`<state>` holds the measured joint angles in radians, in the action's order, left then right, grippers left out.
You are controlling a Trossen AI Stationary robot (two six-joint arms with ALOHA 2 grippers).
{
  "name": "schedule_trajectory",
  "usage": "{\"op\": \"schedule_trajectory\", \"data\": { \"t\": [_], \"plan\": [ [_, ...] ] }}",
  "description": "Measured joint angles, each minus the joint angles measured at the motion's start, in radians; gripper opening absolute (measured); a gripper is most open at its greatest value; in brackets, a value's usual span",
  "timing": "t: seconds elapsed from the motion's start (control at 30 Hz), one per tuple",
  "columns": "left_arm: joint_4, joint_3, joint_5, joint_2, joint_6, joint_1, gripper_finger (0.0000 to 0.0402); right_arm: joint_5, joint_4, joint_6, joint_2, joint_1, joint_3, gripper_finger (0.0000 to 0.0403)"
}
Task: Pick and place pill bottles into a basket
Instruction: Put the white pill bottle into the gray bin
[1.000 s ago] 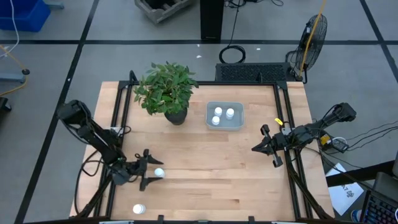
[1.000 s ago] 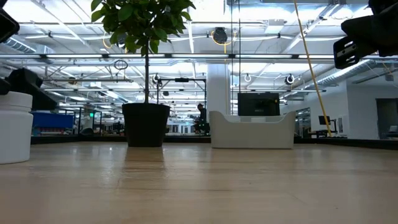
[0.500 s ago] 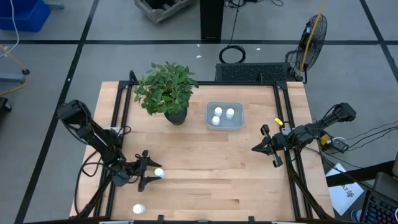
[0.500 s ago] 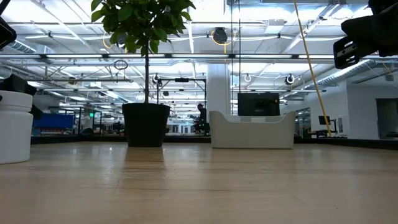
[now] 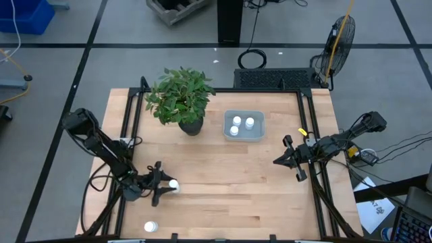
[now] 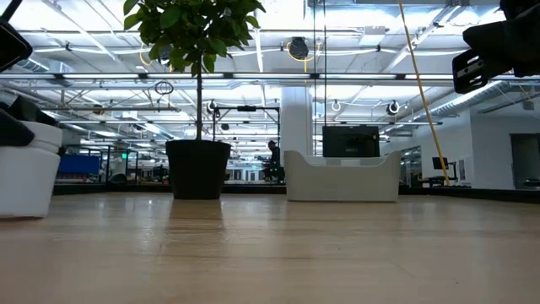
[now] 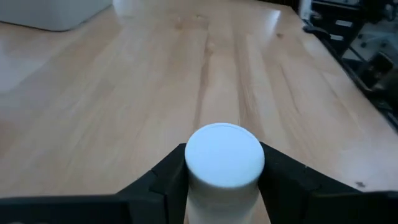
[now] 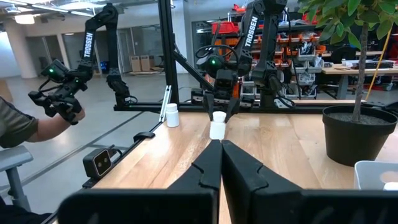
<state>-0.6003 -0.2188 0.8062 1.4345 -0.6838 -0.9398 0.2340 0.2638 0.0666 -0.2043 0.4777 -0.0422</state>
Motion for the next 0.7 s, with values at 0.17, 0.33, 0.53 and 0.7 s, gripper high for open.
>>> {"op": "schedule_trajectory", "data": {
  "t": [0.17, 0.33, 0.53, 0.7],
  "plan": [
    [-0.046, 0.001, 0.078, 0.001, 0.013, 0.026, 0.0179, 0.000, 0.000, 0.000, 0.000, 0.000, 0.000, 0.0004],
    [-0.167, 0.001, 0.071, 0.001, 0.115, 0.090, 0.0189, 0.000, 0.000, 0.000, 0.000, 0.000, 0.000, 0.0004],
    [-0.269, -0.019, 0.029, 0.001, 0.250, 0.213, 0.0162, 0.000, 0.000, 0.000, 0.000, 0.000, 0.000, 0.0004],
    [-0.256, -0.112, -0.038, 0.004, 0.387, 0.318, 0.0162, 0.000, 0.000, 0.000, 0.000, 0.000, 0.000, 0.0004]
  ]
}}
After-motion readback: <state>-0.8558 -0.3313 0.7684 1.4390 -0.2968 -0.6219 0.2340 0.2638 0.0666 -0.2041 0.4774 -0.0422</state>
